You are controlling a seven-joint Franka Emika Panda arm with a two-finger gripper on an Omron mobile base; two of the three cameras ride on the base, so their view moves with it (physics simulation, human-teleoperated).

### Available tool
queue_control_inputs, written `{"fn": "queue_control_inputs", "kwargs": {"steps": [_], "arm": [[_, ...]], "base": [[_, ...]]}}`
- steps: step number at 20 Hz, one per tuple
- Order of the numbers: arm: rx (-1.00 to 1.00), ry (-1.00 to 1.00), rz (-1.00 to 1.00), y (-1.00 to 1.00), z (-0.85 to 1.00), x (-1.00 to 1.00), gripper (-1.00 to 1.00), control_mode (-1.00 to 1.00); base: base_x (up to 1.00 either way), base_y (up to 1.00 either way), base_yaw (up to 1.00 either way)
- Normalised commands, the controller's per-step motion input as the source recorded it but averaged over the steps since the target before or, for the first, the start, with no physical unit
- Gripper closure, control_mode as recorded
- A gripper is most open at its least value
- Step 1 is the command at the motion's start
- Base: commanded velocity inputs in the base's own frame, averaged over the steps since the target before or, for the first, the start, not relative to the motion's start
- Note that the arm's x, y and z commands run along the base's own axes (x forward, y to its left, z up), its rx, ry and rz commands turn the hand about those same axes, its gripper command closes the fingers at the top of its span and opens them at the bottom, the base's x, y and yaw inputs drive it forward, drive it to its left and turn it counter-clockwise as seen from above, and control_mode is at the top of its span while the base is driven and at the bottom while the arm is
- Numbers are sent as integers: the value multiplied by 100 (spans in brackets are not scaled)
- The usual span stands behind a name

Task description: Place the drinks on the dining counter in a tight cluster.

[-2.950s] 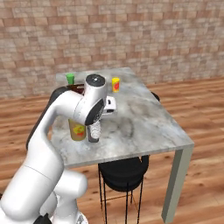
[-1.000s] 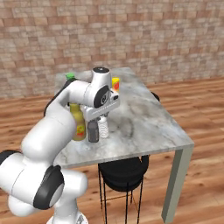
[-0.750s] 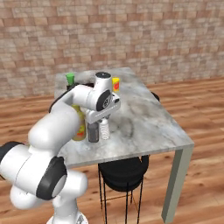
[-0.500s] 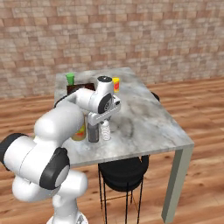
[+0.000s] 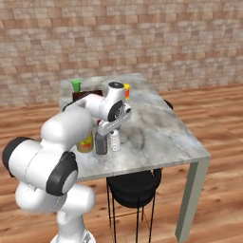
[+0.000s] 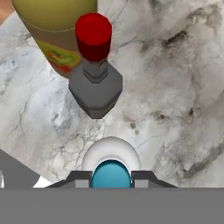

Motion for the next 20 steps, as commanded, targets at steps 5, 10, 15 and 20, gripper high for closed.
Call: {"fn": "queue_control_inputs", "kwargs": {"steps": [5, 10, 15, 20], "arm": [[0, 14, 5, 0, -9, 11, 100, -100], [0, 8, 4, 0, -12, 10, 100, -100], [1, 1, 3, 0, -18, 9, 100, -100], [0, 0, 2, 0, -19, 13, 100, -100]], "base": [[0, 0, 0], [0, 0, 0], [0, 0, 0], [0, 0, 0]]}}
